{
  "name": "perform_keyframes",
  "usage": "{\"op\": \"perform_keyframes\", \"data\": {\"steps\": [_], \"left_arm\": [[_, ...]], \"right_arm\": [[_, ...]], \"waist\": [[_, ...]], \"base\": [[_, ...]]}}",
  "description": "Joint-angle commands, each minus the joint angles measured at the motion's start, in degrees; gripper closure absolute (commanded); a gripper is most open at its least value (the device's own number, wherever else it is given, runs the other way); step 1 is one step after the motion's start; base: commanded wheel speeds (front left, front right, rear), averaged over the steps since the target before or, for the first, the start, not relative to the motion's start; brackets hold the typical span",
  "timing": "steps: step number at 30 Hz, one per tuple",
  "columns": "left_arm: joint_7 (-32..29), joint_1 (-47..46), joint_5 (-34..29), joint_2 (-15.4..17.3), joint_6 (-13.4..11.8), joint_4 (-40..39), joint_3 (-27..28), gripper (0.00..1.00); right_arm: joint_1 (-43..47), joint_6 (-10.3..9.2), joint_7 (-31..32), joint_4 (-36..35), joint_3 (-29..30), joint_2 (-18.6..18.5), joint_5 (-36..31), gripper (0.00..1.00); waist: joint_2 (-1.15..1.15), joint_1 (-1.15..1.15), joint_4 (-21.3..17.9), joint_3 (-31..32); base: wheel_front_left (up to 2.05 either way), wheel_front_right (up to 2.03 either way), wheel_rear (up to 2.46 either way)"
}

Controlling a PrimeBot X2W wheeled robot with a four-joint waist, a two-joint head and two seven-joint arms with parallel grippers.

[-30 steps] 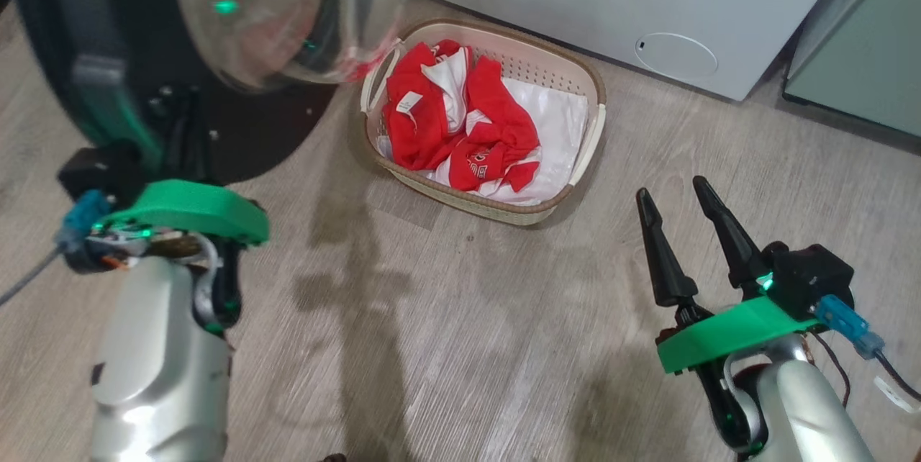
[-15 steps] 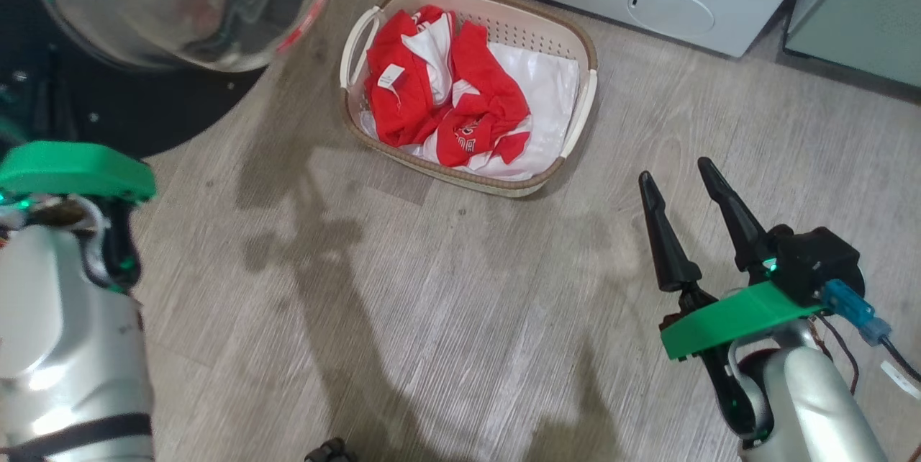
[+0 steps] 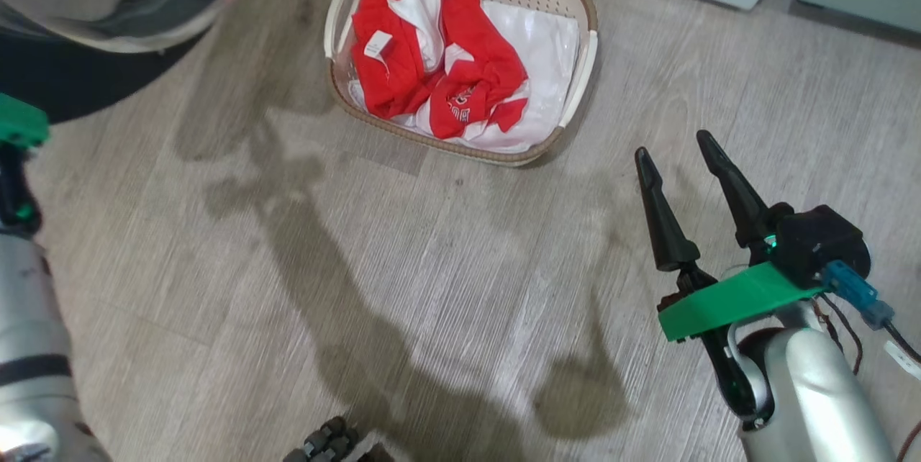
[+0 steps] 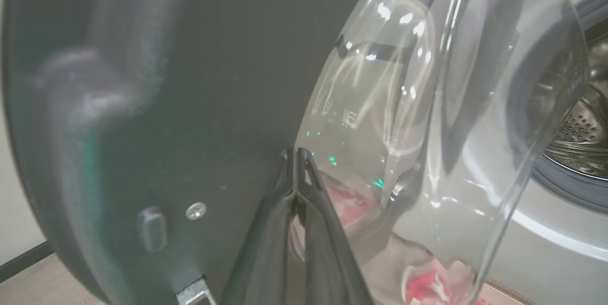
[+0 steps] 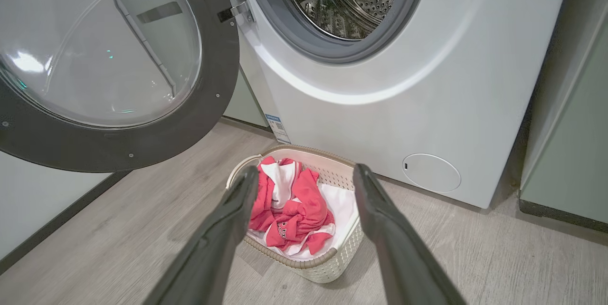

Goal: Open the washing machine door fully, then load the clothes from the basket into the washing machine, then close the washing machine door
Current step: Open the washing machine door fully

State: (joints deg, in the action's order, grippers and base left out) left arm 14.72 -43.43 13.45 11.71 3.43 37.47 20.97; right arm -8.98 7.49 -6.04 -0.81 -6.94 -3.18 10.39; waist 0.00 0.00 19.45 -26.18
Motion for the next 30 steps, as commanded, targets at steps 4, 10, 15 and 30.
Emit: {"op": "perform_keyframes", "data": {"steps": [4,10,15,30], "left_arm": [[0.3,-3.4,-1.2,6.3,0.5,1.3,3.3,1.0],[0.3,-5.4,-2.4,8.0,0.7,3.8,4.5,1.0],[0.3,-6.0,-3.7,8.0,0.9,4.4,4.6,1.0],[0.3,0.2,-5.9,5.2,3.4,0.5,3.1,1.0]], "right_arm": [[-1.0,0.0,0.6,-2.6,-1.5,0.3,-0.9,0.0],[-1.0,0.0,1.0,-3.1,-1.2,0.3,-1.3,0.0],[-1.0,0.0,1.1,-3.1,-1.1,0.3,-1.4,0.0],[-0.7,0.0,-1.8,1.0,-3.0,0.3,1.6,0.0]], "waist": [[0.0,0.0,-0.6,-1.4],[0.0,0.0,-0.7,-2.2],[0.0,0.0,-0.5,-2.2],[0.0,0.0,-1.6,5.1]], "base": [[0.0,0.0,0.0],[0.0,0.0,0.0],[0.0,0.0,0.0],[0.0,0.0,0.0]]}}
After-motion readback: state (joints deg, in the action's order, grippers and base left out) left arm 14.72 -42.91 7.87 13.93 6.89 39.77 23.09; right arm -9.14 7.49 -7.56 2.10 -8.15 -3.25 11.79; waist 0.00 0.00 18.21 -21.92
